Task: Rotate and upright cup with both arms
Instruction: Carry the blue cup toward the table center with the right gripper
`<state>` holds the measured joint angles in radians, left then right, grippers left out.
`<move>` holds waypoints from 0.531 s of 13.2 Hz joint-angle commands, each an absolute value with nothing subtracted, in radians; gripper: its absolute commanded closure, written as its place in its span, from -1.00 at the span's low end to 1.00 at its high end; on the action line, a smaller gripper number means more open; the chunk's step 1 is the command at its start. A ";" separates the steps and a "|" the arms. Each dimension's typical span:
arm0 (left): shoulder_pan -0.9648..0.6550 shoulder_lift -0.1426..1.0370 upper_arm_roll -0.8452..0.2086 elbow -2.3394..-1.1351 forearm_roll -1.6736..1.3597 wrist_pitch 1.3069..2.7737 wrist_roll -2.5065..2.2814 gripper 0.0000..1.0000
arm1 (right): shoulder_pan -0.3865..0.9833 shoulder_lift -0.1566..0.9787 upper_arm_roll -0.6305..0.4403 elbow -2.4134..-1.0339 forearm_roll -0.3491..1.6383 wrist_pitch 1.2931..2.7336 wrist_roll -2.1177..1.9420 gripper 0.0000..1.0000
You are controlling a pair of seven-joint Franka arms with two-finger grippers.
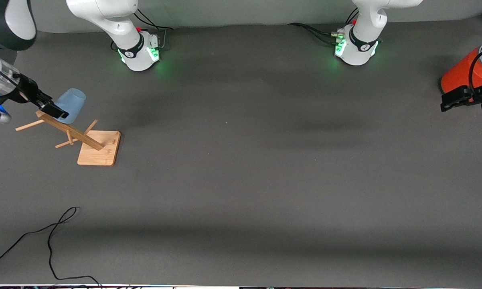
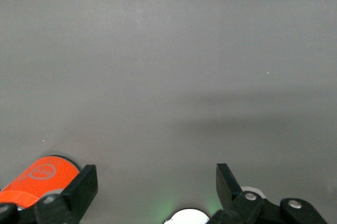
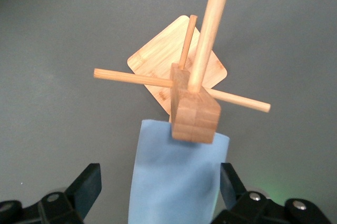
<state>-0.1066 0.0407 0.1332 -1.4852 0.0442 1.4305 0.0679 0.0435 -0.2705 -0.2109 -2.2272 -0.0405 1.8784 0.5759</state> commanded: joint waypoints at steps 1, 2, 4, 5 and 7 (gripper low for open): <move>-0.098 0.022 0.127 -1.476 0.025 1.465 0.086 -1.00 | 0.051 -0.276 -0.221 -2.272 -0.041 1.930 0.600 -1.00; -0.097 0.020 0.129 -1.474 0.015 1.468 0.086 -1.00 | 0.051 -0.278 -0.222 -2.273 -0.041 1.928 0.600 -1.00; -0.097 0.014 0.127 -1.474 0.014 1.485 0.087 -1.00 | 0.051 -0.276 -0.222 -2.273 -0.041 1.928 0.600 -1.00; -0.100 0.014 0.126 -1.474 0.017 1.489 0.086 -1.00 | 0.051 -0.276 -0.222 -2.273 -0.041 1.927 0.600 -1.00; -0.098 0.028 0.127 -1.468 0.021 1.502 0.087 -1.00 | 0.049 -0.275 -0.224 -2.278 -0.041 1.927 0.598 -0.68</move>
